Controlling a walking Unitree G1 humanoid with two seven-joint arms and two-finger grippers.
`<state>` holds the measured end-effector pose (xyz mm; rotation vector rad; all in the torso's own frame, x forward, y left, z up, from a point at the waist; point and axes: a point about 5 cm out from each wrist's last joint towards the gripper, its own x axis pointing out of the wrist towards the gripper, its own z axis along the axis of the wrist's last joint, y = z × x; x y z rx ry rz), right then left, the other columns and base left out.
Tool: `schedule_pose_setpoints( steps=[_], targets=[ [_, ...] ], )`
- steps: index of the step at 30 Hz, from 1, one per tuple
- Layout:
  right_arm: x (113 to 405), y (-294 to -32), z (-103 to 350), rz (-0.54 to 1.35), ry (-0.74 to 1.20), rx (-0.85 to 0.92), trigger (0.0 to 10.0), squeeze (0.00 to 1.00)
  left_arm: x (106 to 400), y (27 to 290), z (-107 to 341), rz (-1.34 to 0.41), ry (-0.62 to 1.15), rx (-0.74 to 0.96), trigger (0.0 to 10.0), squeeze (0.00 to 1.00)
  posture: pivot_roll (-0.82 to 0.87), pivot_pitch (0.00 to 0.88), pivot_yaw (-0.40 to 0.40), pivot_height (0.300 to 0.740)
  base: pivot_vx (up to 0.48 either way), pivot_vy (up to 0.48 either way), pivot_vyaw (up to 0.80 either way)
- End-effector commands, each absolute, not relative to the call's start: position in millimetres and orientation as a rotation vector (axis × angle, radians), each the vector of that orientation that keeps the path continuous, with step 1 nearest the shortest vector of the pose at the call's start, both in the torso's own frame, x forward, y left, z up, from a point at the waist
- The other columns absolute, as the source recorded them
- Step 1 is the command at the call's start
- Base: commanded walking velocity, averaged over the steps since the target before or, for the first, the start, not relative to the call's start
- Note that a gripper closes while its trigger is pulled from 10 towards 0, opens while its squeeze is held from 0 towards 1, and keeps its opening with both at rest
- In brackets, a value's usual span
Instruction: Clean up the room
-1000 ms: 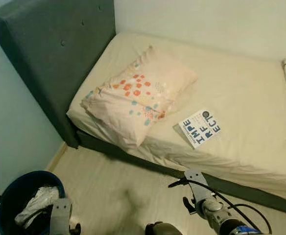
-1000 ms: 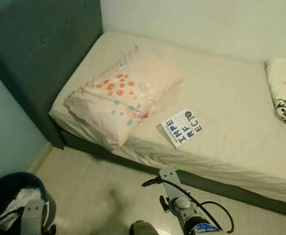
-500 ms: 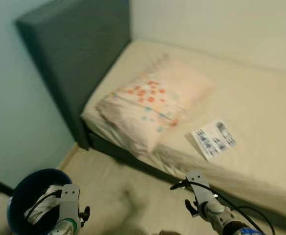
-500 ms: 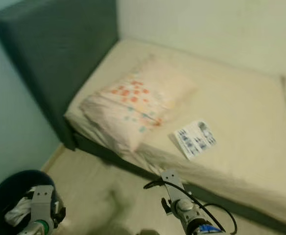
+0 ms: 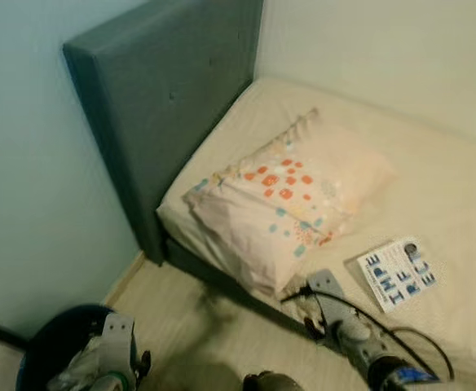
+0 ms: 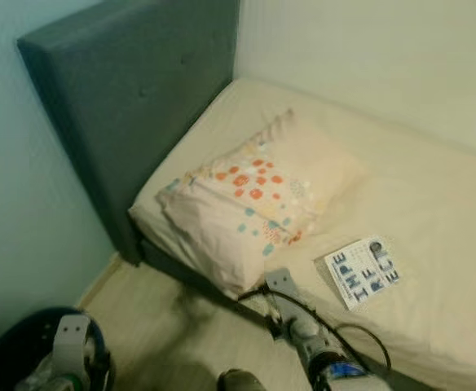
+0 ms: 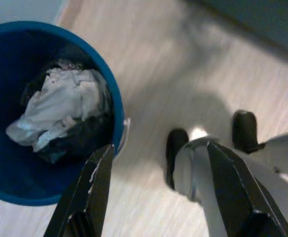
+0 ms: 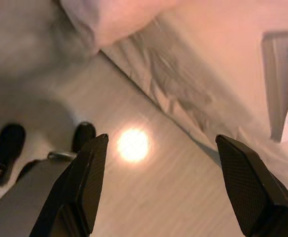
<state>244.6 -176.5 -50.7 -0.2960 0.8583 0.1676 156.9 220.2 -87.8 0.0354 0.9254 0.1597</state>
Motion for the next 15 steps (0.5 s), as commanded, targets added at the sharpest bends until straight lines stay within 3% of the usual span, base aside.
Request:
schedule_pose_setpoints(
  steps=[1, 13, 15],
  targets=[
    [237.3, -181.8, -55.4, 0.152, 0.895, -0.292, 10.0, 0.00, 159.1, 218.4, -87.3, 0.150, 0.923, 0.030, 10.0, 0.00, -0.02, 0.025, 0.036, 0.735, 0.341, 0.000, -0.77],
    [242.8, -184.0, -51.2, 0.126, 0.869, -0.280, 10.0, 0.00, 151.8, 218.9, -90.3, 0.156, 0.945, 0.024, 10.0, 0.00, -0.03, 0.025, 0.032, 0.735, 0.343, 0.000, -0.77],
    [244.1, -183.5, -50.3, 0.130, 0.861, -0.278, 10.0, 0.00, 151.7, 218.5, -90.4, 0.155, 0.946, 0.023, 10.0, 0.00, -0.03, 0.024, 0.031, 0.735, 0.341, 0.000, 0.00]
  ],
)
